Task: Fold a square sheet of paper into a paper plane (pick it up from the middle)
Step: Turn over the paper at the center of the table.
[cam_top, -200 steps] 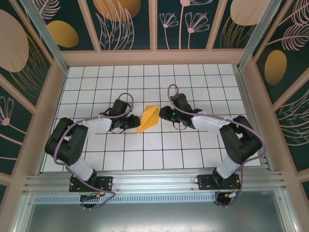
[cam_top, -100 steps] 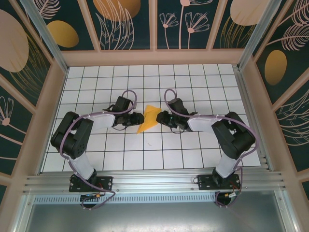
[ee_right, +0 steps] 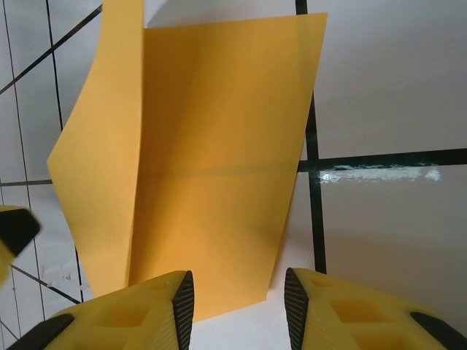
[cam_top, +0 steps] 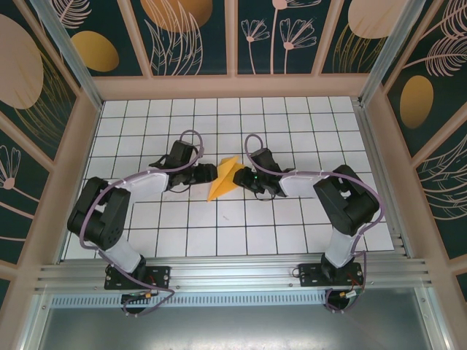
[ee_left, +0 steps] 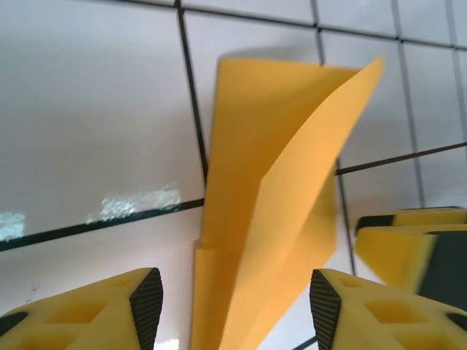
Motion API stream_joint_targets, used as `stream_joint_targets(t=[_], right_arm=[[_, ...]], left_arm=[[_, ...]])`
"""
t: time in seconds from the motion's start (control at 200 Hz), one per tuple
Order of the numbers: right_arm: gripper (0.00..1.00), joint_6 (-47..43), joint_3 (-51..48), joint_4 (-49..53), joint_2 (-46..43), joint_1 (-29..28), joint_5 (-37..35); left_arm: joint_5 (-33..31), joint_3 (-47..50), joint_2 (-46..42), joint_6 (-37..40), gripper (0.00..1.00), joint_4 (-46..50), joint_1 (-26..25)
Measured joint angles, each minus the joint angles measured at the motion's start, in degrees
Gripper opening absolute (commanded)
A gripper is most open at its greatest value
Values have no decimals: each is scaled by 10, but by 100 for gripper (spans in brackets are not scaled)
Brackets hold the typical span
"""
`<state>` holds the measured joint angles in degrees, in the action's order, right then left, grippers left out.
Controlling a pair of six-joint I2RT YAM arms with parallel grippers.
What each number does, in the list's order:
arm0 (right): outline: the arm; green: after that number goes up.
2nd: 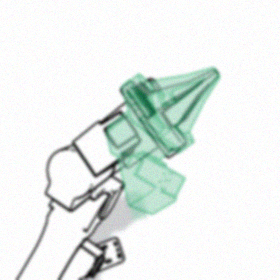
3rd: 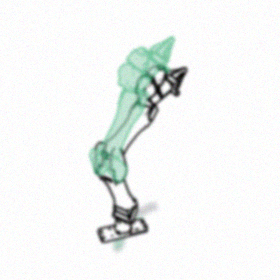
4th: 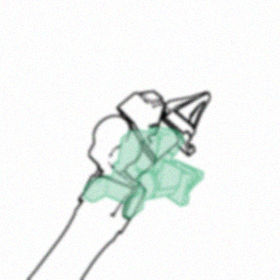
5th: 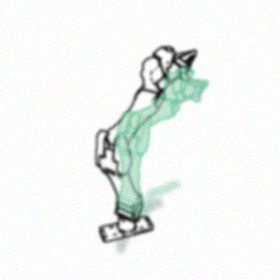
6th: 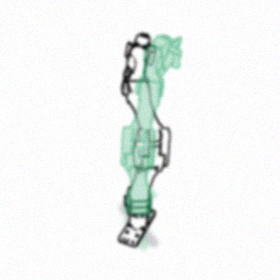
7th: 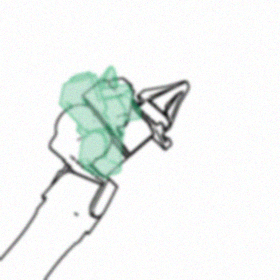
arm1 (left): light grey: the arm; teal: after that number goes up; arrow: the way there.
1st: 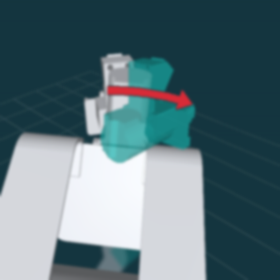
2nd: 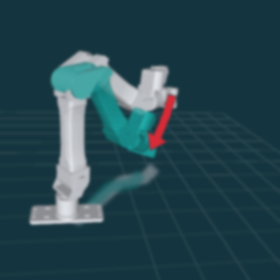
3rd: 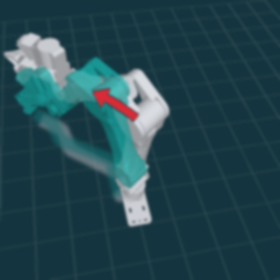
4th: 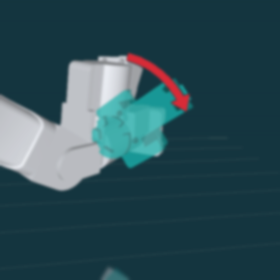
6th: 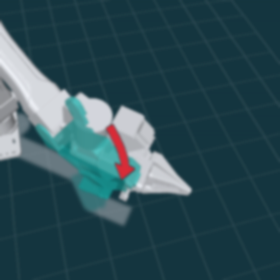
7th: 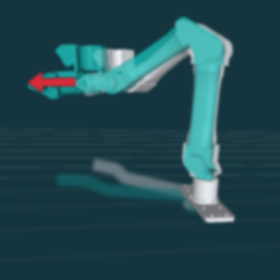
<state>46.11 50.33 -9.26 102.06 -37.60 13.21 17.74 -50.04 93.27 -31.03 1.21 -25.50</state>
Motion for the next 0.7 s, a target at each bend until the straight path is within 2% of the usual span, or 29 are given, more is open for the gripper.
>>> stream_joint_targets(t=[0.205, 0.47, 0.701], right_arm=[[43, 9, -3, -8, 0, 0, -1], [44, 24, -9, -25, 0, 0, -1], [45, 47, -9, -26, 0, 0, -2]], left_arm=[[27, 2, 7, 0, 57, -19, 0], [59, -3, 87, 8, 46, -15, 0], [65, -19, 103, 15, 37, -10, 4]])
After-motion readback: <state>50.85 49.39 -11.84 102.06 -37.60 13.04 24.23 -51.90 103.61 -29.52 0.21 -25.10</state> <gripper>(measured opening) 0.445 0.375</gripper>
